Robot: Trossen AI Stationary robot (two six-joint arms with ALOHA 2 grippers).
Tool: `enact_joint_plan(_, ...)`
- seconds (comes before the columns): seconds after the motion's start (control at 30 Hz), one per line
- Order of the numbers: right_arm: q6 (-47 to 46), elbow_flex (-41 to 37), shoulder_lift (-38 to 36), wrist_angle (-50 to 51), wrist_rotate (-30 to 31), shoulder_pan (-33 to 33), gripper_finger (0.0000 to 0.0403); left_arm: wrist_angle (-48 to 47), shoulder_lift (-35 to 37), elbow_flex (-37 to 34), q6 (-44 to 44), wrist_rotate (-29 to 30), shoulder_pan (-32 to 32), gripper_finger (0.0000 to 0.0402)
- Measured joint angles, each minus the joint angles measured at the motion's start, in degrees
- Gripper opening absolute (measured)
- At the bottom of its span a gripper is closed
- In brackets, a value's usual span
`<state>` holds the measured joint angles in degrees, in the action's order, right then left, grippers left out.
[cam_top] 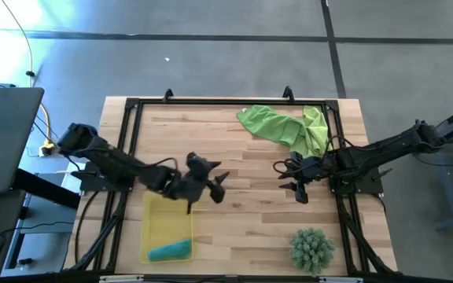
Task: Roll microfiber towels into tight, uniform cylinder then place into a basket
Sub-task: Roll the green microfiber towel
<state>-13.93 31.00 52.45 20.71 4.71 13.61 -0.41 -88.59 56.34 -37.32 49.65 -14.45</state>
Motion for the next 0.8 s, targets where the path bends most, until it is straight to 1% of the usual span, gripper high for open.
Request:
enact_joint_plan(0.13, 0.00, 0.00, 0.00, 0.00, 0.00, 0.00, 0.0146, 5.02, -4.05, 0.00, 0.07, -8.19, 3.96, 0.0218)
enact_joint_plan(0.23, 0.01, 0.00, 0.00, 0.00, 0.00, 0.00, 0.0146, 9.38, -6.72, -0.04, 2.29, -12.61, 6.72, 0.0218)
enact_joint_plan(0.4, 0.02, 0.00, 0.00, 0.00, 0.02, 0.00, 0.0146, 16.67, -10.80, 0.02, 12.58, -22.23, 12.11, 0.0218)
enact_joint_plan(0.47, 0.02, 0.00, 0.00, 0.00, 0.00, 0.00, 0.0146, 19.03, -12.18, 0.02, 15.48, -24.84, 14.39, 0.0218)
enact_joint_plan(0.63, 0.04, 0.00, 0.00, -0.51, 0.32, 0.00, 0.0146, 24.50, -15.31, 0.02, 18.66, -25.42, 19.90, 0.0218)
enact_joint_plan(0.73, 0.82, 0.00, 0.00, -3.70, 1.31, -0.04, 0.0146, 25.45, -17.18, 0.02, 18.90, -25.69, 22.95, 0.0218)
enact_joint_plan(0.8, 2.73, 0.00, 0.00, -7.33, 2.75, -0.05, 0.0146, 26.64, -18.39, 0.02, 18.11, -26.90, 24.60, 0.0218)
